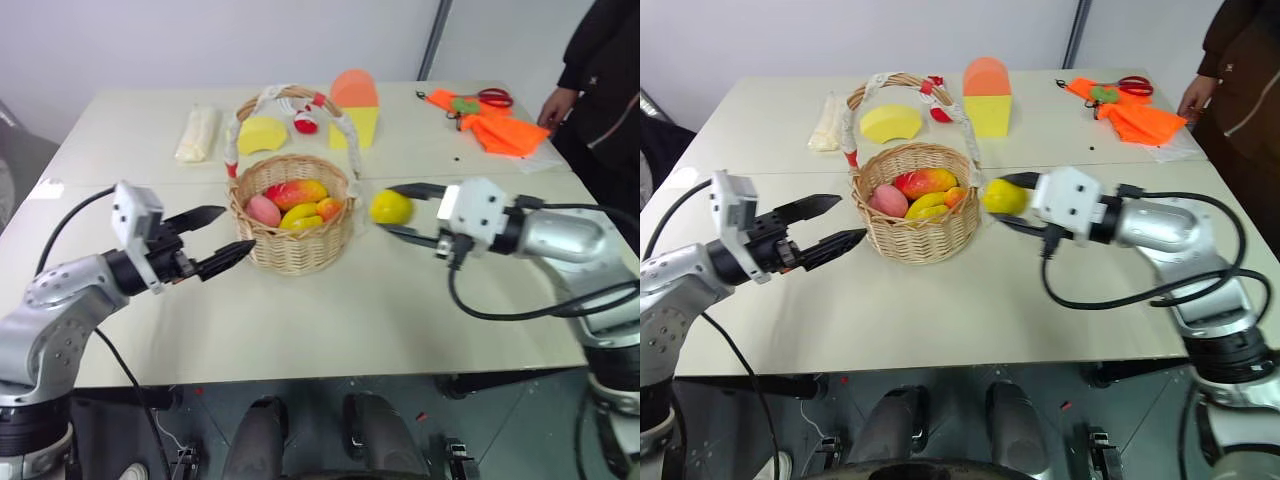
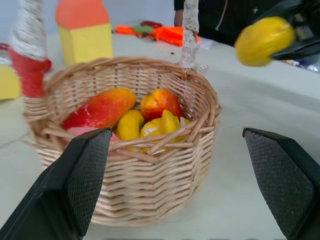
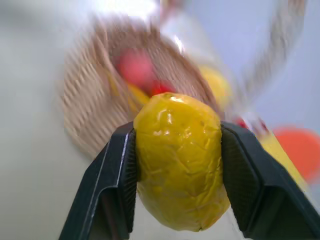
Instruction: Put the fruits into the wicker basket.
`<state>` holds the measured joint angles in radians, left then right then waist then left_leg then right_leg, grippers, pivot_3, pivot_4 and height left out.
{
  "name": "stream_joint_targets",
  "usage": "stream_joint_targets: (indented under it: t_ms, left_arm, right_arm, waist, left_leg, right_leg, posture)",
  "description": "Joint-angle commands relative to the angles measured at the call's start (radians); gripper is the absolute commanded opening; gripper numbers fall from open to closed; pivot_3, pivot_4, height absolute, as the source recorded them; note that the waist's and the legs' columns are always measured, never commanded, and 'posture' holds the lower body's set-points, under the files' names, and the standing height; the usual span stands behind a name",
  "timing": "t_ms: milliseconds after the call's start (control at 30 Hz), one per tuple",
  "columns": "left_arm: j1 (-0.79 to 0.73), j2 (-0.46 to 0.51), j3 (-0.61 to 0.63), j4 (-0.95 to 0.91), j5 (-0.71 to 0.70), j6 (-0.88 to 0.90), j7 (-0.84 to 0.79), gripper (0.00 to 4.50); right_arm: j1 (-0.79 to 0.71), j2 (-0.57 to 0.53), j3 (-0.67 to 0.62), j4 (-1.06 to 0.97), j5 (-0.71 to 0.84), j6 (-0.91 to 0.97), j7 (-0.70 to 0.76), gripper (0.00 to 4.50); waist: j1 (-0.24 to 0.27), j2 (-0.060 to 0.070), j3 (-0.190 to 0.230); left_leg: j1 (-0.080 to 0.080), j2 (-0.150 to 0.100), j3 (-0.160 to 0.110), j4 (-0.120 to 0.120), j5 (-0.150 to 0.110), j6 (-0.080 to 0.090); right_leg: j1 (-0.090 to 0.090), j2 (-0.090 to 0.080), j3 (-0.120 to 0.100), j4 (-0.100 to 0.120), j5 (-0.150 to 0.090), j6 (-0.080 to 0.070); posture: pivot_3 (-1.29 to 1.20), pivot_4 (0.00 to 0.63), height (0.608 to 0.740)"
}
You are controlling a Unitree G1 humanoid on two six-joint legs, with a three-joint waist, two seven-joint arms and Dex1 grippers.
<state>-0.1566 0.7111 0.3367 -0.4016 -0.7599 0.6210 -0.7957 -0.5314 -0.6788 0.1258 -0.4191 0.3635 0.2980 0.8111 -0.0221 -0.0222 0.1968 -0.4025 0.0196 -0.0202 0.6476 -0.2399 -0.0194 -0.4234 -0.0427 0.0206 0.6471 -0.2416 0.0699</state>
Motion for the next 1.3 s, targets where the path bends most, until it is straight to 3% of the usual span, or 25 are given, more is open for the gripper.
stream_joint_targets:
  t_ms: [33, 167, 300, 367, 500, 600, 733, 900, 1200, 1300]
  left_arm:
    - [0.013, -0.01, 0.033, 0.009, 0.009, -0.07, -0.027, 4.5]
    - [0.036, -0.018, 0.033, -0.005, 0.005, -0.085, -0.018, 4.5]
    - [0.054, -0.033, 0.029, -0.028, 0.0, -0.09, 0.006, 4.5]
    - [0.062, -0.04, 0.028, -0.04, 0.0, -0.091, 0.014, 4.5]
    - [0.083, -0.052, 0.037, -0.068, -0.011, -0.09, 0.03, 4.5]
    - [0.089, -0.054, 0.041, -0.075, -0.015, -0.09, 0.037, 4.5]
    - [0.093, -0.059, 0.05, -0.079, -0.024, -0.101, 0.038, 4.5]
    - [0.08, -0.065, 0.026, -0.07, -0.03, -0.106, 0.032, 4.5]
    - [0.026, -0.089, -0.027, -0.06, -0.018, -0.107, 0.039, 4.5]
    - [0.04, -0.093, -0.028, -0.079, -0.022, -0.108, 0.045, 4.5]
  right_arm:
    - [-0.098, 0.173, 0.123, -0.031, -0.04, 0.13, -0.142, 1.82]
    - [-0.177, 0.336, 0.188, 0.085, -0.141, 0.165, -0.268, 1.82]
    - [-0.228, 0.402, 0.226, 0.219, -0.242, 0.128, -0.312, 1.82]
    - [-0.234, 0.416, 0.228, 0.247, -0.26, 0.118, -0.305, 2.85]
    - [-0.227, 0.41, 0.201, 0.233, -0.288, 0.075, -0.301, 4.44]
    - [-0.173, 0.367, 0.14, 0.144, -0.208, 0.07, -0.223, 4.44]
    - [-0.029, 0.299, -0.046, -0.008, 0.024, 0.186, -0.14, 4.44]
    - [0.016, 0.255, -0.132, 0.018, 0.024, 0.246, -0.211, 4.44]
    - [-0.119, 0.382, -0.108, 0.321, -0.052, 0.184, -0.322, 4.44]
    - [-0.132, 0.403, -0.127, 0.348, -0.046, 0.186, -0.335, 3.14]
  waist:
    - [0.002, 0.001, 0.0]
    - [0.013, 0.0, 0.0]
    - [0.01, 0.0, 0.0]
    - [0.009, 0.0, 0.0]
    - [0.007, 0.0, 0.0]
    - [0.008, 0.0, 0.0]
    - [0.011, 0.0, 0.0]
    - [0.0, 0.0, 0.0]
    - [0.003, 0.0, 0.0]
    - [0.004, 0.0, 0.0]
  left_leg:
    - [0.0, 0.0, 0.0, 0.0, 0.0, 0.0]
    - [-0.004, 0.001, 0.0, 0.0, 0.001, -0.001]
    - [-0.006, -0.003, 0.002, 0.0, 0.002, -0.003]
    - [-0.006, -0.003, 0.002, 0.0, 0.002, -0.003]
    - [-0.006, -0.003, 0.002, -0.001, 0.002, -0.003]
    - [-0.005, -0.002, 0.001, -0.001, 0.002, -0.003]
    - [-0.006, -0.003, 0.0, -0.001, 0.002, -0.003]
    - [-0.004, -0.002, 0.002, -0.001, 0.002, -0.003]
    - [-0.005, 0.0, 0.002, -0.001, 0.002, -0.003]
    - [-0.005, -0.001, 0.002, -0.002, 0.002, -0.003]
  right_leg:
    - [-0.001, 0.001, 0.0, 0.0, 0.001, -0.001]
    - [-0.004, 0.0, -0.001, 0.0, 0.0, -0.001]
    - [-0.004, -0.004, 0.0, -0.002, 0.0, 0.0]
    - [-0.004, -0.004, 0.0, -0.002, 0.001, 0.0]
    - [-0.005, -0.003, -0.001, -0.002, 0.001, 0.0]
    - [-0.005, -0.003, -0.001, -0.001, 0.001, 0.0]
    - [-0.003, -0.003, -0.001, -0.002, -0.001, 0.002]
    - [-0.003, -0.002, 0.0, -0.001, 0.0, 0.001]
    - [-0.004, 0.001, 0.0, -0.001, 0.0, 0.001]
    - [-0.005, 0.001, 0.0, -0.001, 0.0, 0.001]
  posture:
    - [0.0, 0.15, 0.74]
    - [0.0, 0.15, 0.74]
    - [0.0, 0.15, 0.74]
    - [0.0, 0.15, 0.74]
    - [0.0, 0.15, 0.74]
    - [0.0, 0.15, 0.74]
    - [0.0, 0.15, 0.74]
    - [0.0, 0.15, 0.74]
    - [0.0, 0.15, 0.74]
    - [0.0, 0.15, 0.74]
